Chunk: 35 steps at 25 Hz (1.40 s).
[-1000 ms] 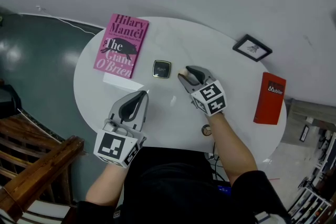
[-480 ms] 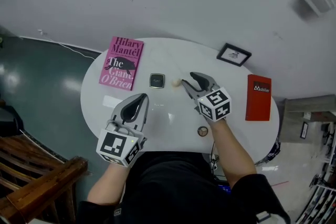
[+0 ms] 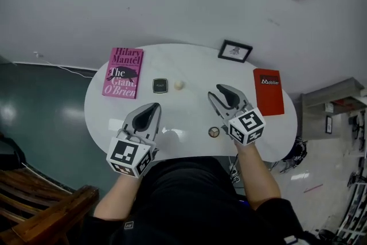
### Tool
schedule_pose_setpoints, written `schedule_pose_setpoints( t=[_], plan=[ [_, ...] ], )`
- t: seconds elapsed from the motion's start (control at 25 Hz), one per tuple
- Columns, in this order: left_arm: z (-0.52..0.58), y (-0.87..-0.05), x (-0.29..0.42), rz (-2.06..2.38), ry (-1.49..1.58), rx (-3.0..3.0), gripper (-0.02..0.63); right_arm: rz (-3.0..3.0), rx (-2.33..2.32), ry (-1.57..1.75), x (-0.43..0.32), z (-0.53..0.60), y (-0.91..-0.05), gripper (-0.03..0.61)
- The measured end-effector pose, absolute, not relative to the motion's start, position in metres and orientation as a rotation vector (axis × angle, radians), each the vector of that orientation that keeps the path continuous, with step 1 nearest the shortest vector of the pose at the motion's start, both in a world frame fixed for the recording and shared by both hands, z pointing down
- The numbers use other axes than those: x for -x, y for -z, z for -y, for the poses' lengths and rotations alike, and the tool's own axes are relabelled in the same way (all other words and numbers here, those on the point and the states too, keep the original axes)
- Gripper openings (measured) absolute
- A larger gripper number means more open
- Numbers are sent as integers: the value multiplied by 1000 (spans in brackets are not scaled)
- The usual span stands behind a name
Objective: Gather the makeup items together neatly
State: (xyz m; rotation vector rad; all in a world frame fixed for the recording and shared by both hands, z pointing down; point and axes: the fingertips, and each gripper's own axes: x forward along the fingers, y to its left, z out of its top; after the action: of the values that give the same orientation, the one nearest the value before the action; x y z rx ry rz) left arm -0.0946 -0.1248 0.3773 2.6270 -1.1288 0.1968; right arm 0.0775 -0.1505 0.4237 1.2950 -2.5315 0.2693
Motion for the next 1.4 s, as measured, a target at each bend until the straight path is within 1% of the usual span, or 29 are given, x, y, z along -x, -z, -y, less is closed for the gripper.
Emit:
schedule_pose_setpoints(
  t=[0.16,0.52,0.56,0.72,1.04,1.08,1.16,1.2,1.4],
  plan=[
    [114,-379,75,1096,-205,-2636,15,2503,-1323,-298,-104,116,-433,156],
    [87,-398,4,963,-280,-2624,15,2487,-1353,-382,-140,57,-473,156],
    [85,-401,-2,951,-296,-2628,15,2484,-1367,-378,-143,52,-476,151],
    [75,-413,-19,903,-360,-2641,15,2477,-1391,-376,-148,34,-488,69],
    [67,-437,-35,856,-428,-2632,15,2473,-1269,-514,-135,7,-542,66],
    [66,-441,-36,853,-446,-2639,15,2470,-1258,-528,-134,6,-548,74],
    [64,-449,-36,846,-468,-2640,15,2461,-1245,-546,-130,5,-561,142],
    [63,-453,-35,844,-471,-2634,15,2457,-1241,-551,-128,5,-568,161],
    [58,-466,-31,834,-494,-2621,15,2398,-1212,-561,-119,0,-600,189]
  ],
)
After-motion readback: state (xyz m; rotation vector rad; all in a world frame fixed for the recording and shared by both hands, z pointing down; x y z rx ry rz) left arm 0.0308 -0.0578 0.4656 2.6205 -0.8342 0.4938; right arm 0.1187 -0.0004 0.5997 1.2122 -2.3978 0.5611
